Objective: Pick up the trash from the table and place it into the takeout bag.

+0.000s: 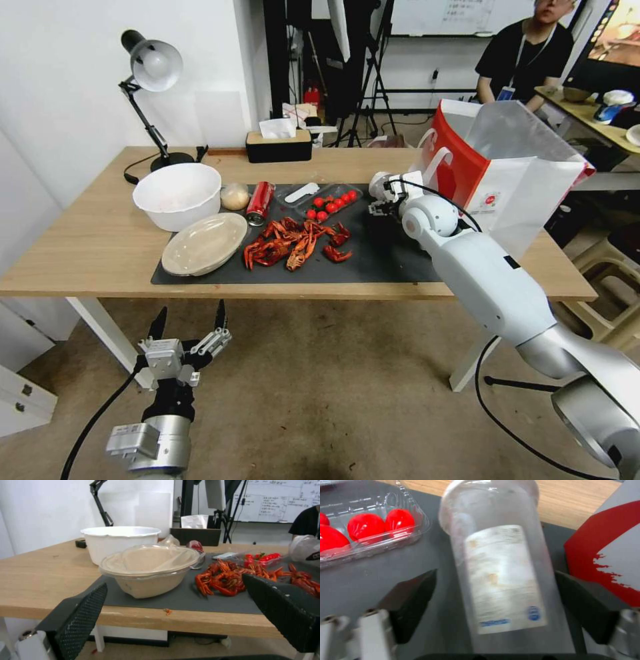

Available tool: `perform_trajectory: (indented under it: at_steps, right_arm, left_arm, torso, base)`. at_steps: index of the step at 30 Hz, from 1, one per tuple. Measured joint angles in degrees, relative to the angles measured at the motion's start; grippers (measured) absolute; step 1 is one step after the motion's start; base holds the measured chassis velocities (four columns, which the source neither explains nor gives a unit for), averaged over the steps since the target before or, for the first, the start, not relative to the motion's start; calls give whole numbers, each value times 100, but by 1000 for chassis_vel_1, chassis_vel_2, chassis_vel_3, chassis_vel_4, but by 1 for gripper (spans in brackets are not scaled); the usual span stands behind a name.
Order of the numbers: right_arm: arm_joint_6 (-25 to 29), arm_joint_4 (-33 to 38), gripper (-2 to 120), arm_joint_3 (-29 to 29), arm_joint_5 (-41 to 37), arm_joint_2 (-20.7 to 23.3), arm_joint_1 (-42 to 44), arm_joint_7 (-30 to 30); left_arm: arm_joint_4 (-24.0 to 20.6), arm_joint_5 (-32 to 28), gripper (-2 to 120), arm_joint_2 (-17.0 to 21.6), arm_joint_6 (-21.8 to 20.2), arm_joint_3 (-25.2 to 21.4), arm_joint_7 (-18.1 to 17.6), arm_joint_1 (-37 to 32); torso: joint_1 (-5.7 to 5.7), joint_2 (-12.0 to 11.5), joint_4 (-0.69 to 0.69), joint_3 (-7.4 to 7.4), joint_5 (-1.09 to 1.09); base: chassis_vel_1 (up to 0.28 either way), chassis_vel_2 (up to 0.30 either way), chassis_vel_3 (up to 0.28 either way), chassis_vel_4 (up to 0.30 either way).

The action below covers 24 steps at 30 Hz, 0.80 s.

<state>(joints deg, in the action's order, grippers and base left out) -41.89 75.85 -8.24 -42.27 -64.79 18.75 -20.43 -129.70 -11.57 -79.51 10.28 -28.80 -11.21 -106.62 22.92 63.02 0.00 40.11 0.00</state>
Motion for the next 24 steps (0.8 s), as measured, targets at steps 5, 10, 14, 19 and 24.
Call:
perform_trajectory:
  at_steps: [5,10,14,19,24]
  right_arm:
    - [3,-7,62,14,-17,6,54,14]
    - [4,29,47,33,-53,29,75,14]
    - [4,73,36,41,-105,45,93,-2]
    - [5,116,25,60,-157,38,116,-59]
    - [2,335,14,112,-220,64,166,-134]
  left_arm:
    - [-1,-8,100,9,-2,-3,84,-7]
    - [-1,-6,100,-1,-3,6,87,-3]
    - [-3,-4,100,-9,-3,8,87,-1]
    - [-20,-4,100,-13,-2,0,87,-6]
    - [-30,-4,100,-16,5,-6,87,-11]
  torso:
    - [0,0,0,0,0]
    - [0,0,0,0,0]
    - [0,0,-1,0,0]
    - [0,1,-1,-1,0]
    - [1,0,1,0,2]
  base:
    - [0,0,0,0]
    - [0,0,0,0]
    - [0,0,0,0]
    - [0,0,0,0]
    - [0,0,0,0]
